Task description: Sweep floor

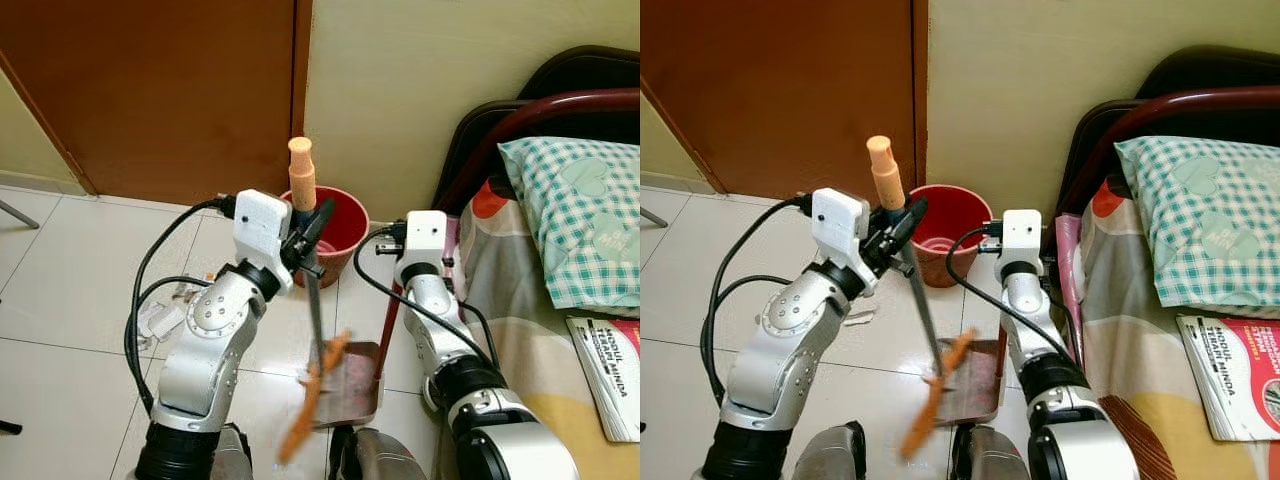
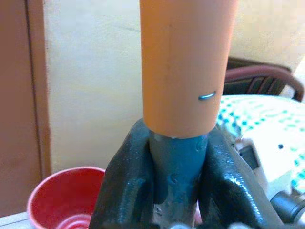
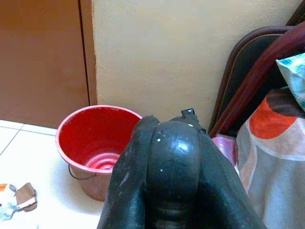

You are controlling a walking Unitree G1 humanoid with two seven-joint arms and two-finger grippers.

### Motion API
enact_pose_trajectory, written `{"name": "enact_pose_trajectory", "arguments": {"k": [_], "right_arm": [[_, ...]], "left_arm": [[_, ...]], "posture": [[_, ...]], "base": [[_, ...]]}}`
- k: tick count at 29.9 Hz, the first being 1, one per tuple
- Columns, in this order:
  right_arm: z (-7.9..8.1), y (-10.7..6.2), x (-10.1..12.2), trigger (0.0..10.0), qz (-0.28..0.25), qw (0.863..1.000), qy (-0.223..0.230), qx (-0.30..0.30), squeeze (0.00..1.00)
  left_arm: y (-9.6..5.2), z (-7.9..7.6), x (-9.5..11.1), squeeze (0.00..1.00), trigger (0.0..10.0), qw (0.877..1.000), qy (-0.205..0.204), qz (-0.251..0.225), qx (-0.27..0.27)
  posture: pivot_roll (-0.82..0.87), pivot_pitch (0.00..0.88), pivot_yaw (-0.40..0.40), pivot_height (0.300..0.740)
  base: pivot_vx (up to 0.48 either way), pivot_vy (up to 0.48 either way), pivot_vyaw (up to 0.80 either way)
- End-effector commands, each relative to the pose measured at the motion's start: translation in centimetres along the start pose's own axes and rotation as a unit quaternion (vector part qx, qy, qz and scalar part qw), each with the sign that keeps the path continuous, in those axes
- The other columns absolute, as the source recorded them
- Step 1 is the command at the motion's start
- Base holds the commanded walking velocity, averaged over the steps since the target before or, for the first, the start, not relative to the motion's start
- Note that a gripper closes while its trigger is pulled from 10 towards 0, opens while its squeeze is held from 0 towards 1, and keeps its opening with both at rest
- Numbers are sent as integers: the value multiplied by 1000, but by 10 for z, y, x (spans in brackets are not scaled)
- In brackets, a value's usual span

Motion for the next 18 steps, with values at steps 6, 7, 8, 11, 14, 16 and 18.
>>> {"name": "enact_pose_trajectory", "arguments": {"k": [6, 7, 8, 11, 14, 16, 18], "right_arm": [[-4, 0, 1, 10000, -8, 1000, 6, -2, 0], [0, -1, 6, 10000, -21, 1000, 1, 10, 0], [2, -1, 8, 10000, -27, 1000, -1, 15, 0], [8, -3, 15, 10000, -48, 998, -8, 35, 0], [19, -6, 31, 10000, -91, 993, -36, 69, 0], [24, -8, 39, 10000, -111, 989, -38, 88, 0], [32, -11, 50, 10000, -141, 982, -56, 110, 0]], "left_arm": [[-1, 17, 38, 0, 10000, 996, 51, -60, 31], [-3, 30, 50, 0, 10000, 992, 84, -74, 53], [-3, 34, 55, 0, 10000, 990, 95, -79, 61], [-8, 50, 66, 0, 10000, 985, 121, -89, 91], [-18, 67, 68, 0, 10000, 978, 147, -84, 124], [-22, 71, 68, 0, 10000, 975, 157, -82, 133], [-27, 75, 65, 0, 10000, 973, 165, -75, 144]], "posture": [[73, 160, -54, 740], [73, 161, -56, 740], [74, 161, -56, 740], [76, 161, -59, 740], [79, 162, -61, 740], [79, 163, -63, 740], [75, 164, -67, 740]], "base": [[0, 0, 0], [0, 0, 0], [0, 0, 0], [0, 0, 0], [0, 0, 0], [0, 0, 0], [0, 0, 0]]}}
Point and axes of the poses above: a point about 5 cm out from each wrist's last joint towards the gripper, its own y axis pointing out of the wrist towards the gripper, its own x axis along the axis of the wrist's last joint, z = x × y, the point moved 4 cm from there along y, pointing out of the wrist towards the gripper, and after that the axes turned 7 degrees about -y, right-handed, at the moved point
